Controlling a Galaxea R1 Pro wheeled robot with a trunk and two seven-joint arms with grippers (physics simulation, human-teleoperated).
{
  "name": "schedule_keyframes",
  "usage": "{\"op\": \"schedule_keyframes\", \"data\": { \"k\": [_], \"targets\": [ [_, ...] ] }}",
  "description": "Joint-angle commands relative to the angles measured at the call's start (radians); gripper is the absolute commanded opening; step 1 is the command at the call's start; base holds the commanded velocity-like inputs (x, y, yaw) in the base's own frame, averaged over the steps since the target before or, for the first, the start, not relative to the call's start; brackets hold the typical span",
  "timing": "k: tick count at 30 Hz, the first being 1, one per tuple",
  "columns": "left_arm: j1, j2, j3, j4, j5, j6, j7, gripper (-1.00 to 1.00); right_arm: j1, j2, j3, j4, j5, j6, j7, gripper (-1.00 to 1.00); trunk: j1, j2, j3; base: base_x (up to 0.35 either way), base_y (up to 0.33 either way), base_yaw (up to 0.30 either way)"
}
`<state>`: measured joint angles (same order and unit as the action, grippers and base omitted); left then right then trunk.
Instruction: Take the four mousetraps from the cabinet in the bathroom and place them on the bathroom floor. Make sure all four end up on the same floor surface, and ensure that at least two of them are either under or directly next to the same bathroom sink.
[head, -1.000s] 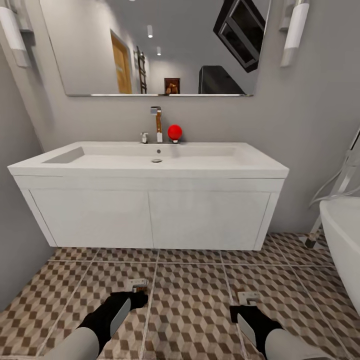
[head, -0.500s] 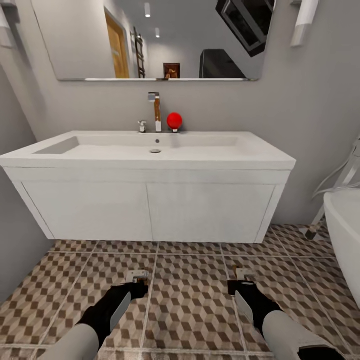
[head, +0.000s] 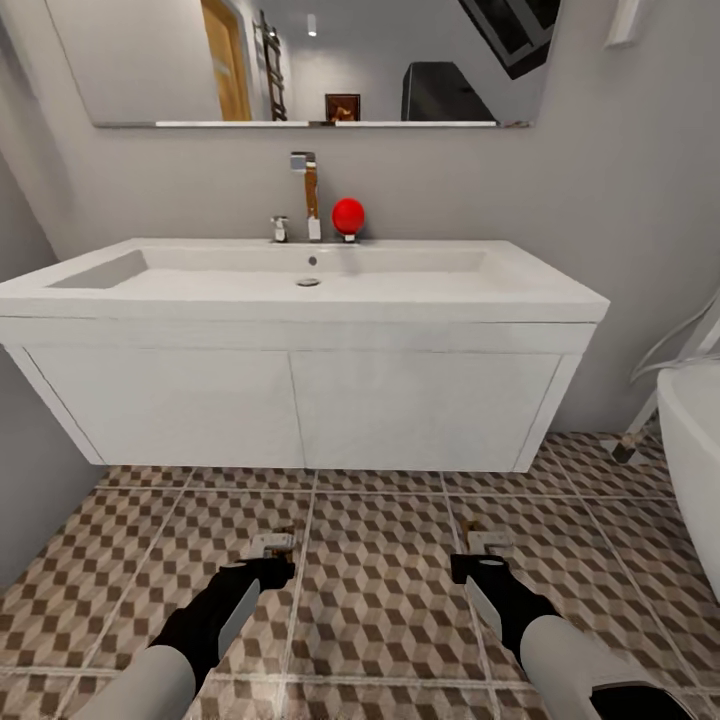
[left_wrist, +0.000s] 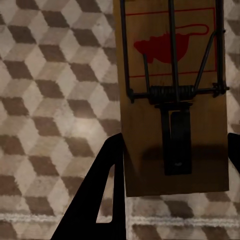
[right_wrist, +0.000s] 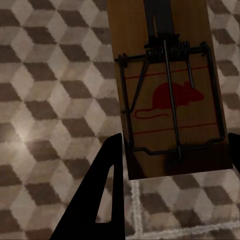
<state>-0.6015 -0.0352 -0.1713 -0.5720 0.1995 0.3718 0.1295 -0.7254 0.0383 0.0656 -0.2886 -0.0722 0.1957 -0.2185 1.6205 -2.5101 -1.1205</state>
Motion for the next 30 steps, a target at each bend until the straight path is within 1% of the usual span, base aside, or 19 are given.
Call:
{"op": "schedule_keyframes", "data": {
  "k": [1, 4, 8, 14, 30],
  "targets": [
    [0.0, 0.001, -0.006, -0.018, 0.009, 0.006, 0.011, -1.0, 0.0, -0.001, 0.007, -0.001, -0.01, 0.005, -0.004, -1.0, 0.0, -0.001, -0.005, 0.0, 0.0, 0.0],
    [0.0, 0.0, -0.005, -0.059, 0.009, 0.016, 0.012, -1.0, 0.001, -0.002, 0.007, 0.031, -0.009, -0.005, -0.004, -1.0, 0.002, -0.001, -0.016, 0.0, 0.0, 0.0],
    [0.0, -0.004, -0.007, -0.074, 0.008, 0.02, 0.012, -1.0, 0.001, -0.001, 0.008, 0.072, -0.008, -0.052, -0.004, -1.0, 0.003, -0.002, -0.032, 0.0, 0.0, 0.0],
    [0.0, 0.004, -0.004, -0.074, 0.01, 0.01, 0.012, -1.0, 0.001, 0.0, 0.007, 0.08, -0.008, -0.063, -0.004, -1.0, 0.006, -0.004, -0.055, 0.0, 0.0, 0.0],
    [0.0, 0.006, -0.005, -0.064, 0.011, 0.017, 0.013, -1.0, 0.001, 0.0, 0.008, 0.08, -0.005, -0.064, -0.004, -1.0, 0.013, -0.007, -0.117, 0.0, 0.0, 0.0]
  ]
}}
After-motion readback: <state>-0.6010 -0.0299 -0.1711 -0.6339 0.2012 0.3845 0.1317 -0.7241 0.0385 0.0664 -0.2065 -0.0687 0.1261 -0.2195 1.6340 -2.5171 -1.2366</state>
